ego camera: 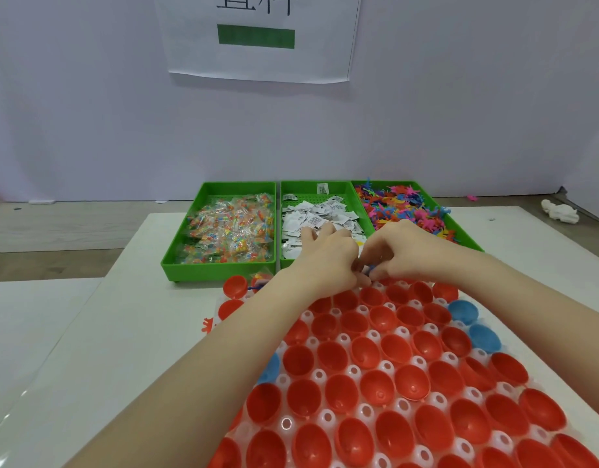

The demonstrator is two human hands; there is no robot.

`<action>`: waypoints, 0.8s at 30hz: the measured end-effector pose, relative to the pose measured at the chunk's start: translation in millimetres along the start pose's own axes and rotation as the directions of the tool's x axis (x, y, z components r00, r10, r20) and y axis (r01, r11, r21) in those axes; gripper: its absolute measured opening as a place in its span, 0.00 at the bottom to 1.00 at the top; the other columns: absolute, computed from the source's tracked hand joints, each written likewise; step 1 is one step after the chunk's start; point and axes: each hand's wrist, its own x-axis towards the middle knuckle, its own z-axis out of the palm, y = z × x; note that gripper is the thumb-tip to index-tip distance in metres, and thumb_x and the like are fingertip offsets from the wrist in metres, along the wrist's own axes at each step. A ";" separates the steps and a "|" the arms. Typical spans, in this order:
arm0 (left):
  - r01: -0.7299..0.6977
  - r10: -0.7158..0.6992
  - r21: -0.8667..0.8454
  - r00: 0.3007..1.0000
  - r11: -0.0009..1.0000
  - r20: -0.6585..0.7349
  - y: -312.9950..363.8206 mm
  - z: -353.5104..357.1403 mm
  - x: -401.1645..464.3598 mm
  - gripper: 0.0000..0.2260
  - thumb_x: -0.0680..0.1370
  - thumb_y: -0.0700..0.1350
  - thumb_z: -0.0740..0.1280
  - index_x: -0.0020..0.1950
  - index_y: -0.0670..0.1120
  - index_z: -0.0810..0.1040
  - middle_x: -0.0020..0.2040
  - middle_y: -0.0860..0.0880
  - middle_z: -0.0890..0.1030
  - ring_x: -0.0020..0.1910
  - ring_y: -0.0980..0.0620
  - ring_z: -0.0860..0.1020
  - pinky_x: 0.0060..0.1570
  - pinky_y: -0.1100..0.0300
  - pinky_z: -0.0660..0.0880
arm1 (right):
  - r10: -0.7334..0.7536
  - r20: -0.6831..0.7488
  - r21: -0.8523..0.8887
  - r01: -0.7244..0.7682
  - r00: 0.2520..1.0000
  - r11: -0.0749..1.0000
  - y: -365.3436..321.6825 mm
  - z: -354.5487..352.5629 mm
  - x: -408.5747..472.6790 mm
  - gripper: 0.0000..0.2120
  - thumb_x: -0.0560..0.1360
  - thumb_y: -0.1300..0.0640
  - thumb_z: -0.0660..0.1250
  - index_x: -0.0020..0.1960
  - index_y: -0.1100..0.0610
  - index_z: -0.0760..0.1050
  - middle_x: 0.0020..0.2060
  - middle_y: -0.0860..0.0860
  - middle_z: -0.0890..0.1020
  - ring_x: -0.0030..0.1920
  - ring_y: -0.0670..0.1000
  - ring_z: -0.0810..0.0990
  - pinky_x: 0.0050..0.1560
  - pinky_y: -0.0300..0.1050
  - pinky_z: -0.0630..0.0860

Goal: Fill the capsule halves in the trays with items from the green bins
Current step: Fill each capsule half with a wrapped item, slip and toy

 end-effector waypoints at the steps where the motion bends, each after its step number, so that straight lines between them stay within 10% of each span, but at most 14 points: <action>1: 0.003 -0.003 -0.003 1.000 1.000 -0.002 0.2 0.2 0.9 0.16 0.75 0.56 0.65 0.53 0.45 0.80 0.58 0.48 0.73 0.60 0.47 0.63 0.57 0.50 0.56 | 0.011 0.009 0.027 -0.011 1.000 1.000 1.5 -1.4 -0.8 0.11 0.67 0.62 0.74 0.48 0.55 0.82 0.42 0.51 0.83 0.35 0.39 0.75 0.34 0.28 0.71; 10: -0.014 -0.043 -0.219 0.967 0.976 -0.252 -22.8 -13.3 -10.7 0.19 0.71 0.59 0.69 0.56 0.50 0.80 0.57 0.55 0.77 0.62 0.54 0.68 0.51 0.59 0.51 | 0.099 -0.193 0.350 -0.026 0.976 0.936 19.8 -32.3 -2.9 0.11 0.66 0.61 0.75 0.43 0.48 0.80 0.41 0.46 0.83 0.39 0.39 0.80 0.40 0.32 0.72; 15: 0.203 -0.474 -0.557 0.785 0.805 -0.400 -86.0 -29.0 -32.9 0.08 0.78 0.50 0.63 0.46 0.49 0.79 0.41 0.53 0.77 0.43 0.52 0.75 0.46 0.58 0.70 | 0.429 -0.250 0.164 -0.399 0.868 0.902 66.0 -13.8 -0.6 0.18 0.74 0.55 0.68 0.61 0.63 0.75 0.59 0.59 0.78 0.59 0.55 0.76 0.57 0.44 0.68; 20: 0.610 -0.618 -0.110 0.784 0.785 -0.063 -138.3 -19.6 -48.7 0.14 0.77 0.54 0.62 0.54 0.46 0.80 0.56 0.43 0.80 0.55 0.42 0.76 0.53 0.54 0.72 | 0.524 -0.116 0.071 -0.519 0.844 0.852 83.4 -2.4 1.6 0.21 0.74 0.48 0.67 0.59 0.62 0.77 0.60 0.58 0.78 0.59 0.57 0.75 0.55 0.46 0.69; 24: 0.614 -0.625 -0.118 0.762 0.780 -0.171 -134.7 -18.7 -46.0 0.10 0.75 0.50 0.67 0.48 0.45 0.82 0.52 0.44 0.82 0.51 0.43 0.77 0.45 0.56 0.72 | 0.524 -0.268 0.172 -0.495 0.808 0.852 84.9 -2.3 5.9 0.09 0.68 0.55 0.75 0.42 0.61 0.82 0.45 0.59 0.83 0.43 0.53 0.75 0.42 0.43 0.67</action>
